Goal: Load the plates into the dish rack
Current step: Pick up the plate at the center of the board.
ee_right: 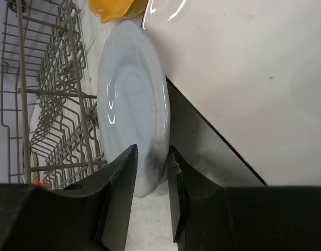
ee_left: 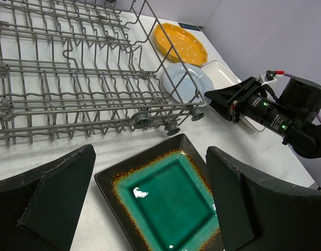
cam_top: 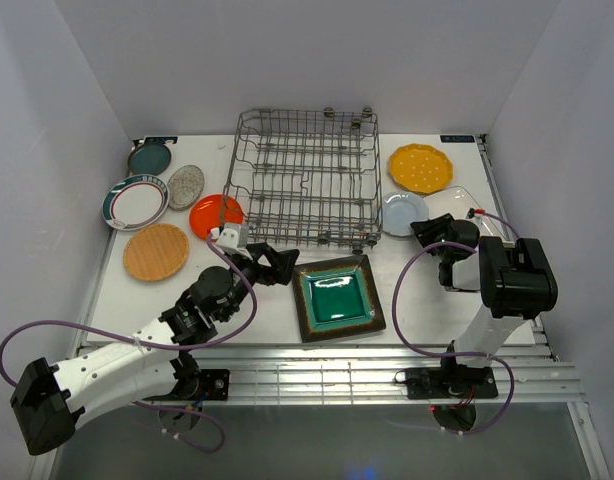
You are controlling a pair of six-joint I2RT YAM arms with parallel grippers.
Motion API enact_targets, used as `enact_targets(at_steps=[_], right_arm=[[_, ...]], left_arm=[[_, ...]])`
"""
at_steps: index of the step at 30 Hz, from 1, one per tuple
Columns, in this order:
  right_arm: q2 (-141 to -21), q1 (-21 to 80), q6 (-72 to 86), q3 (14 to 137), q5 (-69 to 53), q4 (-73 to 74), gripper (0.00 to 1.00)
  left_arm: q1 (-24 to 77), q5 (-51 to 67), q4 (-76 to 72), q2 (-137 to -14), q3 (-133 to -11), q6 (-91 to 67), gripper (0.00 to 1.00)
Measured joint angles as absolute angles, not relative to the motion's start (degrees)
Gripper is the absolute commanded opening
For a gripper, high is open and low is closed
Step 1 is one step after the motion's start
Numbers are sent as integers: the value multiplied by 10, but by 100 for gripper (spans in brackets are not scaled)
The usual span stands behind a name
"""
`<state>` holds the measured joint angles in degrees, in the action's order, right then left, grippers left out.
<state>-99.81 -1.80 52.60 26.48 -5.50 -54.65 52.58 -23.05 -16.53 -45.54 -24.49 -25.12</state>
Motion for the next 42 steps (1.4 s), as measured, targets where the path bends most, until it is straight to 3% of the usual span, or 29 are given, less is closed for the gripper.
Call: enact_targets(at_steps=[6, 10, 11, 21, 42], right_arm=[[-1014, -18, 533, 265, -58, -557, 29], [-1017, -18, 540, 265, -59, -565, 17], [-1017, -18, 543, 265, -60, -572, 8], [-1009, -17, 549, 272, -70, -593, 8], [-849, -5, 446, 286, -2, -420, 8]], left_arm=[[526, -229, -165, -456, -245, -251, 98], [526, -229, -165, -456, -245, -251, 98], [526, -229, -165, -456, -245, -251, 98], [526, -228, -165, -456, -245, -251, 98], [526, -227, -165, -456, -245, -251, 98]])
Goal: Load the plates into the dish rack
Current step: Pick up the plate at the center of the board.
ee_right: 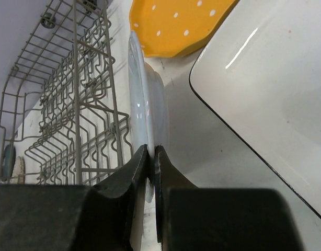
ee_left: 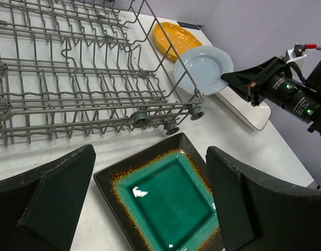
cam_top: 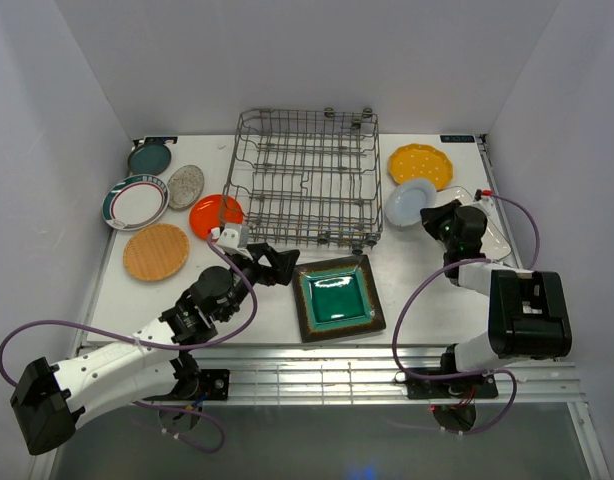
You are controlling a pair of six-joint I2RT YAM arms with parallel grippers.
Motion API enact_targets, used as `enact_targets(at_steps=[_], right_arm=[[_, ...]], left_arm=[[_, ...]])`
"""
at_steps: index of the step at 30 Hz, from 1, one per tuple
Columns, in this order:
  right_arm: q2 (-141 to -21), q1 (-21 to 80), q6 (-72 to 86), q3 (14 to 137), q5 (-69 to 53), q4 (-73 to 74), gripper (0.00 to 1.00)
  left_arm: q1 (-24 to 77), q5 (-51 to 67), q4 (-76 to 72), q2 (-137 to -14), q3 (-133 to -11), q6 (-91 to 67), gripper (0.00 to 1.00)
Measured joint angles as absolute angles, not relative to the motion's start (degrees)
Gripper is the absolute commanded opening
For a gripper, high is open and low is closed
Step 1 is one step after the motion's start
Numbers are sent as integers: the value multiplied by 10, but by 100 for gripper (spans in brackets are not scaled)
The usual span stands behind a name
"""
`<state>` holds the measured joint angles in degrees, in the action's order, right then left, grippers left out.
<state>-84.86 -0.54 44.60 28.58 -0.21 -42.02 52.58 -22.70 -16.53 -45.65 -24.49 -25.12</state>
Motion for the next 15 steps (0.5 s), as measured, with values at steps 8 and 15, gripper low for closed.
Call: enact_targets(at_steps=[8, 15], right_arm=[[-805, 15, 378, 370, 51, -321, 8], [-781, 50, 317, 444, 90, -269, 8]], left_arm=[[526, -227, -165, -456, -245, -251, 98], [526, -227, -165, -451, -245, -251, 98]])
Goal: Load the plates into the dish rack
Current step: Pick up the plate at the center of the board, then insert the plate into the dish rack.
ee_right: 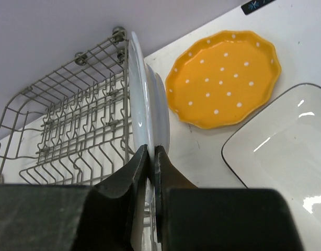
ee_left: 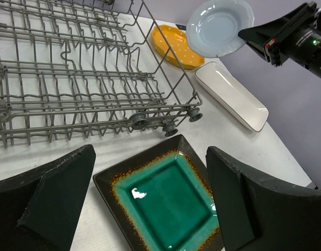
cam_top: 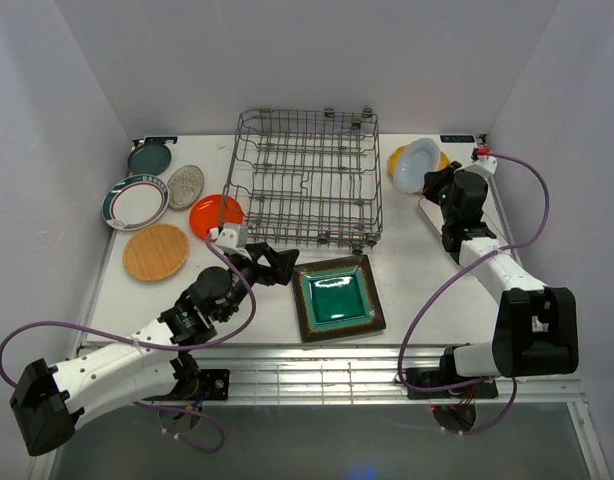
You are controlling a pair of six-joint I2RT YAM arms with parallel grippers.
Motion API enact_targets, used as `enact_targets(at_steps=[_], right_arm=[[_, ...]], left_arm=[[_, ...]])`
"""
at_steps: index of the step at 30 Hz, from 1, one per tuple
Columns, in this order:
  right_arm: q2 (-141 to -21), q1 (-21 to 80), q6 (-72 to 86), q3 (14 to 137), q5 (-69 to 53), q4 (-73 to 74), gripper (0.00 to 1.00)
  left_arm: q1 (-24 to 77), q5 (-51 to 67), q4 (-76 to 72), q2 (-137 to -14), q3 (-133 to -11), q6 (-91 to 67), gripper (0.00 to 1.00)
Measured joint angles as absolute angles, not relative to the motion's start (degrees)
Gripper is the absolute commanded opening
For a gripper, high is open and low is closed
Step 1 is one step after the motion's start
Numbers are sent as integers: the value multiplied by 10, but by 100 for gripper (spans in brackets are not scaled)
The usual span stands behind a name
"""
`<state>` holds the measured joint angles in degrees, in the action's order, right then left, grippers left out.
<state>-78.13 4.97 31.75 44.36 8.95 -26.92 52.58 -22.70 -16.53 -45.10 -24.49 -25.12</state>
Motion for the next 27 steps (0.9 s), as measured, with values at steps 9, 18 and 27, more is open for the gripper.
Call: enact_targets(at_steps=[9, 18, 27], right_arm=[[-787, 123, 235, 552, 147, -213, 8], [-858, 183, 166, 656, 192, -201, 8], [-952, 230, 87, 708, 264, -192, 8]], left_arm=[[526, -227, -165, -450, -245, -251, 98], [526, -223, -165, -446, -245, -256, 98], [526, -216, -161, -450, -255, -260, 98]])
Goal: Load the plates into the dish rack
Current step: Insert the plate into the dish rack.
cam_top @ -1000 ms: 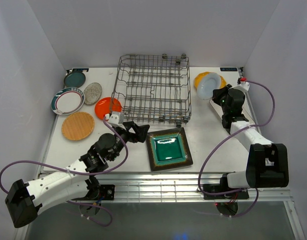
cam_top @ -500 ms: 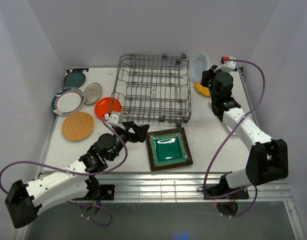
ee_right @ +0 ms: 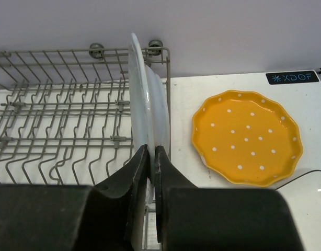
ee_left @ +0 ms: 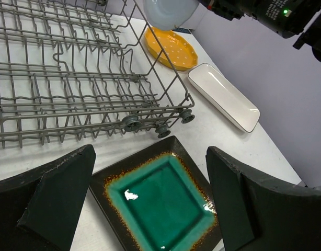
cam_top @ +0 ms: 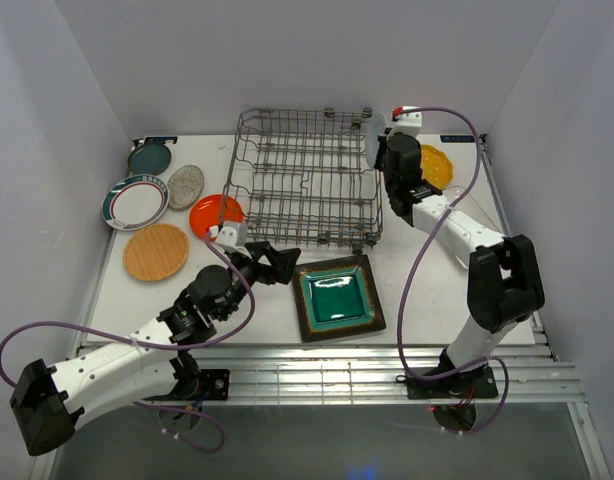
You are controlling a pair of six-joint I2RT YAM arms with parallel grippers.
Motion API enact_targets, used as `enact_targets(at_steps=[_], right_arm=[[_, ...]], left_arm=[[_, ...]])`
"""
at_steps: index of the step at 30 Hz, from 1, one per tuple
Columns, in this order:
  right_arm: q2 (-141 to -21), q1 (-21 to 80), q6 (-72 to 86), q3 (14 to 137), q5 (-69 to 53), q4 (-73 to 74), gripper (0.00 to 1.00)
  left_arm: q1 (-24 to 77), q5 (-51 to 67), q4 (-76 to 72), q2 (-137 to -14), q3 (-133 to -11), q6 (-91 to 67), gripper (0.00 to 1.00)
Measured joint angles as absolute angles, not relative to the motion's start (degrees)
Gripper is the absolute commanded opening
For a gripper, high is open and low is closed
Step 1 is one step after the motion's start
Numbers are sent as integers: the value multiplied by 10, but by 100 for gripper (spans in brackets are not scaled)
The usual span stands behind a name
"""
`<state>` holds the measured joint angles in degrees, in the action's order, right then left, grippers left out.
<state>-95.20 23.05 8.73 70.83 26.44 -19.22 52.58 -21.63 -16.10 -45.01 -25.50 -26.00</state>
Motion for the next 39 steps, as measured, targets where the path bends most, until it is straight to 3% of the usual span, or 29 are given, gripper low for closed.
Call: enact_targets(at_steps=[19, 39], right_arm=[[-1042, 270, 21, 746, 347, -194, 8], [-1096, 270, 26, 754, 357, -194, 8]], left_arm=[[526, -216, -150, -456, -257, -260, 98], [526, -216, -150, -456, -257, -260, 98]])
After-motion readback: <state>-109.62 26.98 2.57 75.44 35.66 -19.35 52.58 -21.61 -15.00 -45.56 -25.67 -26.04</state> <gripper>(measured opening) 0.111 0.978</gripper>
